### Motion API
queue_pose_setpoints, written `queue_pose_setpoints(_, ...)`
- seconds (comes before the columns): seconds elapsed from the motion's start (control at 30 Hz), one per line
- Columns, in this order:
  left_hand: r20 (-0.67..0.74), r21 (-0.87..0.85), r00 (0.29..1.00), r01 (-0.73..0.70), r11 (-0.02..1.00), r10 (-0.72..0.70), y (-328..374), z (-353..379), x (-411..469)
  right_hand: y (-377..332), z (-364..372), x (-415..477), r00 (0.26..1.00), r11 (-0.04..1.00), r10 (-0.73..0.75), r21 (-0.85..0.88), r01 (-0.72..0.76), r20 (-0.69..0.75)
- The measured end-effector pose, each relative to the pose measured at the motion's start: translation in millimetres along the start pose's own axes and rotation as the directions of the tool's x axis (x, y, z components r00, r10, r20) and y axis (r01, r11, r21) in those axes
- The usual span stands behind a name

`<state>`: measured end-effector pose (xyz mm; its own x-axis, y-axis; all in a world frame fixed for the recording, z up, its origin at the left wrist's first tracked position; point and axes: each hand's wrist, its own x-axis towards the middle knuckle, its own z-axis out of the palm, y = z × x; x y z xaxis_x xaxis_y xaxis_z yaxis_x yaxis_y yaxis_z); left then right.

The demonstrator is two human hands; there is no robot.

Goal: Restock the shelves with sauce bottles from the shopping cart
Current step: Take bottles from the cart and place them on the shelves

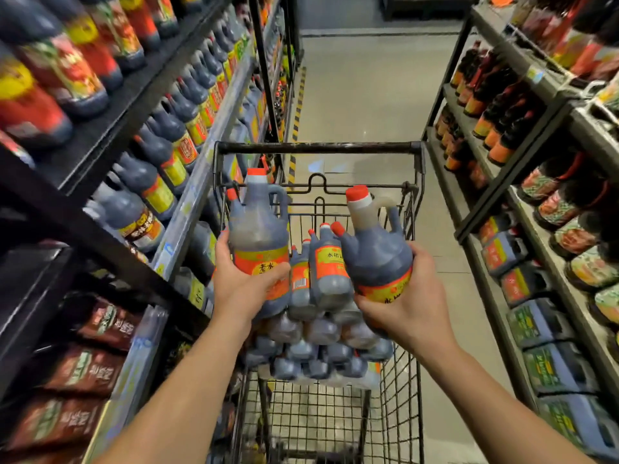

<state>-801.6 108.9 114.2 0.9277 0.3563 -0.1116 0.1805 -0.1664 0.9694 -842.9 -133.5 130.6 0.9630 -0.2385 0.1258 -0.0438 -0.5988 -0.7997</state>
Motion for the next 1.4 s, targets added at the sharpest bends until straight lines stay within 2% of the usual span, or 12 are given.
queue_pose_setpoints(0.17, -0.062, -0.047, 0.968, -0.245, 0.968, 0.242, 42.5, -54.1, -63.0, -50.7, 1.7, -31.2, 0.99, 0.985, -0.141, 0.104, 0.141, -0.008)
queue_pose_setpoints(0.3, -0.112, -0.027, 0.922, -0.376, 0.926, 0.371, 64.1, -103.4, -108.4, -95.0, 7.5, -64.3, 0.974, 0.944, -0.226, 0.253, 0.213, 0.022)
queue_pose_setpoints(0.47, -0.211, 0.024, 0.886, -0.417, 0.909, 0.412, 74.2, -169.4, -152.9, -160.8, 23.3, -106.3, 0.954, 0.839, -0.286, 0.504, 0.206, 0.086)
queue_pose_setpoints(0.5, -0.233, 0.038, 0.879, -0.42, 0.907, 0.416, 74.3, -182.7, -159.5, -167.9, 28.8, -111.2, 0.948, 0.825, -0.299, 0.529, 0.2, 0.107)
queue_pose_setpoints(0.6, -0.303, 0.077, 0.853, -0.424, 0.902, 0.426, 75.6, -221.1, -176.2, -183.9, 43.9, -128.1, 0.865, 0.79, -0.443, 0.56, 0.251, 0.237)
queue_pose_setpoints(0.67, -0.345, 0.101, 0.832, -0.427, 0.899, 0.434, 74.8, -244.1, -182.4, -203.2, 53.8, -136.7, 0.847, 0.784, -0.466, 0.563, 0.261, 0.256)
queue_pose_setpoints(0.83, -0.461, 0.156, 0.793, -0.369, 0.916, 0.398, 71.2, -292.9, -184.9, -249.5, 82.6, -160.2, 0.778, 0.715, -0.587, 0.594, 0.369, 0.224)
queue_pose_setpoints(0.93, -0.546, 0.14, 0.787, -0.253, 0.957, 0.287, 65.2, -315.5, -176.5, -269.9, 111.1, -159.6, 0.768, 0.69, -0.583, 0.661, 0.295, 0.266)
queue_pose_setpoints(1.07, -0.63, 0.16, 0.755, -0.101, 0.982, 0.181, 56.2, -334.2, -161.3, -286.2, 148.0, -153.6, 0.715, 0.654, -0.625, 0.711, 0.258, 0.315)
queue_pose_setpoints(1.23, -0.711, 0.141, 0.687, -0.069, 0.988, 0.149, 52.4, -342.8, -140.9, -306.4, 184.7, -137.2, 0.693, 0.643, -0.631, 0.735, 0.215, 0.349)
queue_pose_setpoints(1.4, -0.761, 0.124, 0.647, 0.07, 0.99, 0.049, 42.5, -347.2, -114.1, -323.6, 214.9, -122.1, 0.664, 0.627, -0.648, 0.756, 0.189, 0.372)
